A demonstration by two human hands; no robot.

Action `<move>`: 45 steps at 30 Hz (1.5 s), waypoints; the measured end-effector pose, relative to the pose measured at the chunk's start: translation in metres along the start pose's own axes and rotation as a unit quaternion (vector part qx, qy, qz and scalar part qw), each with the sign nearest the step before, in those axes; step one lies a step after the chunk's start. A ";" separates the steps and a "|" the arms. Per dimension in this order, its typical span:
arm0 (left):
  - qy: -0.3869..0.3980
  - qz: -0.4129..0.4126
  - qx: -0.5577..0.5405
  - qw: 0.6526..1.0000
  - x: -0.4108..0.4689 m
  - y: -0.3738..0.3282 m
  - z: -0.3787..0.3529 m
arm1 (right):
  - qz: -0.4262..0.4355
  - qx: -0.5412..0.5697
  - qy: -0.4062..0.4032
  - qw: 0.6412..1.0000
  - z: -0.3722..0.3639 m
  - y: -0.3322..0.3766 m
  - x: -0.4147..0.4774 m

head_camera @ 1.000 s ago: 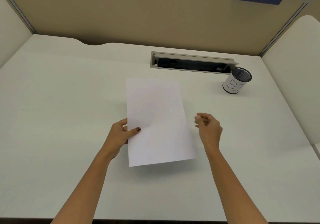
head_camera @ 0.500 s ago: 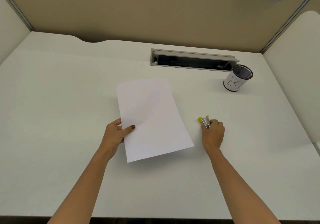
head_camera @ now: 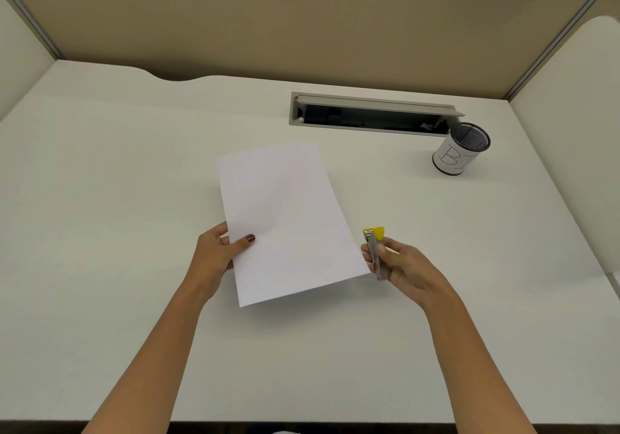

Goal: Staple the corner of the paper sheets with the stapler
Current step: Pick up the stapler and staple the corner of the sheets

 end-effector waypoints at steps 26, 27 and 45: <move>0.005 -0.015 0.021 1.000 -0.006 -0.013 0.003 | -0.160 -0.236 0.030 0.958 -0.004 0.008 -0.041; 0.007 -0.016 0.023 1.000 -0.006 -0.014 0.003 | -0.162 -0.242 0.031 0.956 -0.005 0.008 -0.041; 0.026 -0.015 0.028 0.999 -0.015 -0.017 0.000 | -0.193 -0.285 0.081 0.935 -0.008 0.006 -0.043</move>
Point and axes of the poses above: each hand's wrist, its own x-axis towards the middle knuckle, its own z-axis out of the back of the hand, y = z × x, the point moved 7 cm from there along x, towards the middle knuckle, and after that the axes turned 5 degrees about y, right-handed, at the moved point
